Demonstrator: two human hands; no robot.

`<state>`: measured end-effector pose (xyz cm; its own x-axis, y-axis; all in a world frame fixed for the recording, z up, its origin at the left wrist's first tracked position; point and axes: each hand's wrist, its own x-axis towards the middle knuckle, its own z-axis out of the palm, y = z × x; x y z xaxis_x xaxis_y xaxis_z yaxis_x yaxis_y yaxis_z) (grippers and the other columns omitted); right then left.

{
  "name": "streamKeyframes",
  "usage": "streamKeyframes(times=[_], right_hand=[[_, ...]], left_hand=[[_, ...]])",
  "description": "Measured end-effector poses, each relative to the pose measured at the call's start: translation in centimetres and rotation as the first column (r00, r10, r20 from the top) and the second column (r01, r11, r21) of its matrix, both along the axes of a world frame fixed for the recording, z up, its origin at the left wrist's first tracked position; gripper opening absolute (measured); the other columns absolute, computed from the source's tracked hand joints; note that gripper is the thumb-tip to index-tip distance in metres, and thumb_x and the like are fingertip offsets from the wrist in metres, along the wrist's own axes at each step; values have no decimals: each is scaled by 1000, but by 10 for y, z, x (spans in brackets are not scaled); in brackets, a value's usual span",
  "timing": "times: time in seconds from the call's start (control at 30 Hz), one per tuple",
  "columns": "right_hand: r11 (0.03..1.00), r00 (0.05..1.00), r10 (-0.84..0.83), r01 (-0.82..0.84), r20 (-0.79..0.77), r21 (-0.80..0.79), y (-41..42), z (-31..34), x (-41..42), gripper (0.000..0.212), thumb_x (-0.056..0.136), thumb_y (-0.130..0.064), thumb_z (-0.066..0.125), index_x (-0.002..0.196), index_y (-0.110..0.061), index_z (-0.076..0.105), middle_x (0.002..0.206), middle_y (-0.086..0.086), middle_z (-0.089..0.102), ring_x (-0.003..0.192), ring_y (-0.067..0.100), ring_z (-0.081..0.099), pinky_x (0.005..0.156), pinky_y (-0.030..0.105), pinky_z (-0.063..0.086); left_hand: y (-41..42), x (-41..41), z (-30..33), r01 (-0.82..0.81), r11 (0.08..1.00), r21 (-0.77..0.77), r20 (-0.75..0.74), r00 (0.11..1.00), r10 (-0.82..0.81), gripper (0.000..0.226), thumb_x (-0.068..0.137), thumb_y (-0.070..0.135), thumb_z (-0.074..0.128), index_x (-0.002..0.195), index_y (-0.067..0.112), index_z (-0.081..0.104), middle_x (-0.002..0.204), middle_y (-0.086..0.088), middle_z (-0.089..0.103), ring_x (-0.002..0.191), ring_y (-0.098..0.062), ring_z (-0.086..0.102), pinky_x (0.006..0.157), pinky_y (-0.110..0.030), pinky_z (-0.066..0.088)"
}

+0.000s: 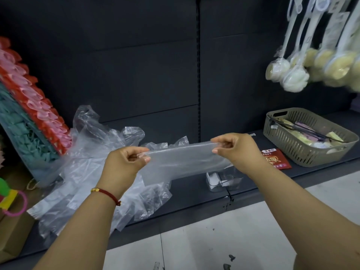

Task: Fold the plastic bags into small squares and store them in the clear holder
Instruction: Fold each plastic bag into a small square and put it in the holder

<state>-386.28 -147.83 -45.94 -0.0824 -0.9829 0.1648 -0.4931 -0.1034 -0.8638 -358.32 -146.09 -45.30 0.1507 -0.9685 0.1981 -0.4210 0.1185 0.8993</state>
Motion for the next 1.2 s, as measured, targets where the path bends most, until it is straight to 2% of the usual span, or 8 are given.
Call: streamKeyframes(times=[0.17,0.33,0.53,0.73,0.83,0.97,1.07,1.2], right_hand=[[997,991,-23,14,-135,-72,-2,-2,0,11,84,-21,75,75,-20,68,90,-7,57,76,4,54,65,9,38],[995,992,87,-91,89,35,-2,0,1,19,93,-22,63,83,-6,62,94,8,63,69,10,51,61,17,43],[996,983,86,-88,-159,-7,5,-1,13,19,104,-31,38,90,-19,43,79,2,56,69,11,48,60,27,38],[997,995,59,-63,-75,-47,3,1,13,8,99,-29,51,104,-23,46,61,-5,48,49,1,42,46,13,34],[989,987,131,-136,87,54,5,1,8,50,95,-30,61,137,-39,35,50,-7,42,44,3,41,55,16,40],[971,959,219,-232,182,59,8,2,2,79,93,-22,65,146,-54,17,53,-1,31,46,8,30,49,12,36],[969,961,234,-243,146,45,8,2,0,72,93,-18,64,140,-59,28,56,2,29,48,10,29,48,11,34],[979,957,197,-203,213,7,3,-2,2,25,92,-16,65,101,-38,62,61,3,51,57,13,45,58,24,38]], left_hand=[[0,-5,1,1,1000,-16,-14,1000,-1,15,90,13,67,77,18,68,81,8,67,72,0,60,65,-8,43],[-2,-10,-4,20,1000,-7,-238,971,-21,15,99,16,53,89,9,62,84,0,66,79,-11,60,74,-23,48],[0,-24,-10,-140,956,-260,-15,990,141,21,102,23,44,82,26,44,62,1,51,49,-6,47,49,-15,41],[-6,-22,-14,-203,956,-210,-83,978,190,14,100,25,48,86,28,48,64,0,53,54,-15,47,54,-27,39],[-7,-20,-13,-222,965,-140,-173,965,197,2,100,27,50,98,25,51,64,-2,55,46,-14,45,49,-28,38],[-5,-20,-9,-176,984,-27,-308,938,159,47,97,27,57,139,30,36,77,-8,55,42,-7,48,39,-18,42],[-4,-12,-6,-61,998,23,-422,904,65,65,93,21,64,139,52,31,97,-21,60,77,-15,65,52,-17,49],[-3,-5,-5,-7,1000,2,-337,941,8,23,92,15,66,102,34,61,74,0,55,60,-11,50,45,-17,42]])
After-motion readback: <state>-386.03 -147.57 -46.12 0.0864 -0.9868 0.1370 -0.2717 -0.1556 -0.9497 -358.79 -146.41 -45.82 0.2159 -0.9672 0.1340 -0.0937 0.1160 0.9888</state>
